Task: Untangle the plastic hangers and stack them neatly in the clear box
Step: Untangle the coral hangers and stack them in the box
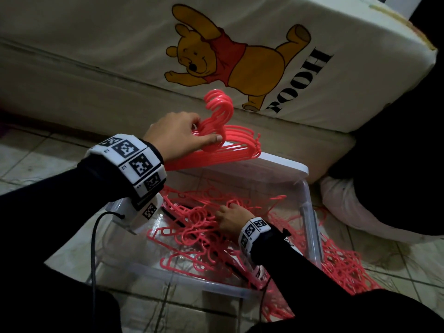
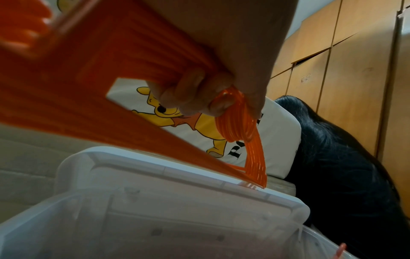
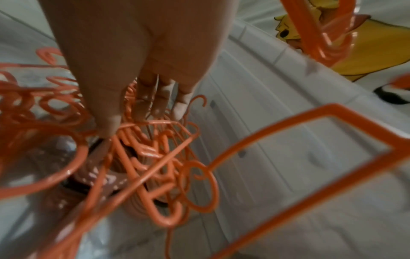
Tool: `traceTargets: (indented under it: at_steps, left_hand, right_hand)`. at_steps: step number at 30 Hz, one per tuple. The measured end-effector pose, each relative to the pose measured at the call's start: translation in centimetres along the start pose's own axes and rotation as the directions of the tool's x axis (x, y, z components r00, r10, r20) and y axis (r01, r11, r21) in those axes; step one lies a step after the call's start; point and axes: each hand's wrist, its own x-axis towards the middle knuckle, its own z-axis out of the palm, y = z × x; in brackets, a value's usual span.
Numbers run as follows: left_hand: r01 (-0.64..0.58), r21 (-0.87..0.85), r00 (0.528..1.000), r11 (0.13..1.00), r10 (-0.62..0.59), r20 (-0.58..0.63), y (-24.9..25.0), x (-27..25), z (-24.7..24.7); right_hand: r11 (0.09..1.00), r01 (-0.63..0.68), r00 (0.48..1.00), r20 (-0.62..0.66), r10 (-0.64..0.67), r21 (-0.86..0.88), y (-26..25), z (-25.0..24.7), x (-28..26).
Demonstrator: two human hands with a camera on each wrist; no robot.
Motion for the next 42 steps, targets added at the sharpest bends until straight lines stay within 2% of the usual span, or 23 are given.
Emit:
traceTargets:
  at_steps: [4,12,16,21,26,29,31,34,38,42]
  left_hand:
    - [0.0,0.008,1.0,1.0,0.0,0.008,0.4,-0.1,-0.1]
    - [-0.018,0.01,1.0,1.0,0.018,0.02,0.7,0.2,0.2]
    - [-0.027,-0.041,1.0,0.999,0.027,0.005,0.7,0.3,0.1]
    - [-0.069,-0.077,0.998,0.995,0.068,-0.005,0.7,0.3,-0.2]
    - [-0.074,-0.083,0.997,0.994,0.073,-0.018,0.6,0.3,-0.5]
    - [-0.078,-0.119,0.997,0.99,0.08,0.011,0.7,0.2,-0.6]
    - [-0.103,-0.157,0.993,0.982,0.111,0.04,1.0,0.0,-0.5]
    - [-0.131,-0.18,0.987,0.975,0.146,0.074,1.7,-0.5,-0.2]
    - [-0.131,-0.208,0.979,0.969,0.16,0.129,2.4,-1.1,0.1]
    - [-0.129,-0.284,0.964,0.95,0.188,0.191,3.2,-1.9,0.2]
  right_hand:
    - [0.999,-0.037,0.998,0.05,0.036,0.032,-0.2,0.2,-0.7]
    - [0.994,-0.094,0.995,0.032,0.093,0.052,0.0,0.1,-1.4]
    - [0.987,-0.144,0.985,0.106,0.136,0.072,1.0,-0.7,-1.4]
    - [0.978,-0.191,0.979,0.097,0.182,0.089,2.1,-3.9,-2.1]
    - [0.904,-0.296,0.951,0.011,0.308,0.307,5.0,-9.6,-5.8]
    - [0.81,-0.321,0.901,-0.105,0.42,0.491,6.6,-12.0,-9.4]
    - [0.722,-0.323,0.836,-0.173,0.521,0.611,7.0,-12.7,-11.3]
    - [0.628,-0.232,0.733,-0.291,0.615,0.743,7.0,-13.0,-12.4]
    - [0.62,-0.182,0.618,-0.402,0.676,0.763,6.6,-13.4,-11.9]
    - [0.647,-0.175,0.581,-0.453,0.676,0.742,6.0,-13.4,-11.1]
